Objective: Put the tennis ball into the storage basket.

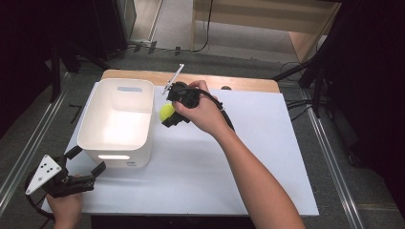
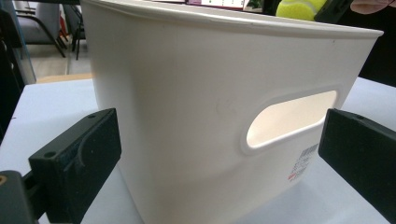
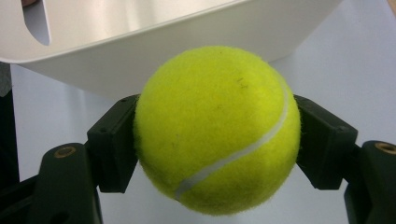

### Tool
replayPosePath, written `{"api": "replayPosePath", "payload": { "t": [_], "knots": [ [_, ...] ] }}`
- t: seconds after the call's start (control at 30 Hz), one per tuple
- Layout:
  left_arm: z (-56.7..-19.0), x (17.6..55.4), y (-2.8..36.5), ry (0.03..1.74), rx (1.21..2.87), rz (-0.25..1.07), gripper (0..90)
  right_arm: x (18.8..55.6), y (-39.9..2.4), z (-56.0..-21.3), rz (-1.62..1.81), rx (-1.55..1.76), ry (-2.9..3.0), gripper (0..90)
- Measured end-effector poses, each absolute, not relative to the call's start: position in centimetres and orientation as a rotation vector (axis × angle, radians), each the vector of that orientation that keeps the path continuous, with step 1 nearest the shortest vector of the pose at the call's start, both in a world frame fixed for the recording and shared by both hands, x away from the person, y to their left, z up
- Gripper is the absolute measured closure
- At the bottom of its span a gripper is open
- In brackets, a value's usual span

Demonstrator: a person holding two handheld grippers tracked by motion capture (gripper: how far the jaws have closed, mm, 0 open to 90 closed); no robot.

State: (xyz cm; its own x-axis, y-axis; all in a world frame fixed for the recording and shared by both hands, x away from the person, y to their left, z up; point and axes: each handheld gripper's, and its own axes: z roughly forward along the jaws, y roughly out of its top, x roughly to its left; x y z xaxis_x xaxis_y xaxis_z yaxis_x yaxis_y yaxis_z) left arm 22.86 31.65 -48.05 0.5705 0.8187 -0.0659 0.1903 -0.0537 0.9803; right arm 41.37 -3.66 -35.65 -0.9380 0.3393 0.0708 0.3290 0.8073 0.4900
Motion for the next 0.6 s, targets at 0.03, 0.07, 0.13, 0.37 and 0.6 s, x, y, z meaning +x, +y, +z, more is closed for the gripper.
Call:
{"api": "replayPosePath", "payload": {
  "t": [0.03,0.07,0.13,0.37,0.6],
  "knots": [
    [-48.1,22.9,31.7,0.877,1.576,0.638,0.0,41.3,-3.6,-35.6,0.801,0.545,2.971,23.4],
    [-48.1,22.9,31.6,0.877,1.575,0.638,0.0,41.3,-3.5,-35.5,0.801,0.547,2.972,23.4],
    [-48.1,22.9,31.7,0.876,1.576,0.638,0.0,41.2,-3.4,-35.3,0.8,0.543,2.967,23.4],
    [-48.1,22.9,31.6,0.876,1.576,0.637,0.0,41.1,-3.1,-34.9,0.821,0.531,2.965,23.4],
    [-48.0,22.9,31.7,0.879,1.576,0.637,0.0,40.9,-2.6,-34.5,0.822,0.511,2.965,23.4]
  ]
}}
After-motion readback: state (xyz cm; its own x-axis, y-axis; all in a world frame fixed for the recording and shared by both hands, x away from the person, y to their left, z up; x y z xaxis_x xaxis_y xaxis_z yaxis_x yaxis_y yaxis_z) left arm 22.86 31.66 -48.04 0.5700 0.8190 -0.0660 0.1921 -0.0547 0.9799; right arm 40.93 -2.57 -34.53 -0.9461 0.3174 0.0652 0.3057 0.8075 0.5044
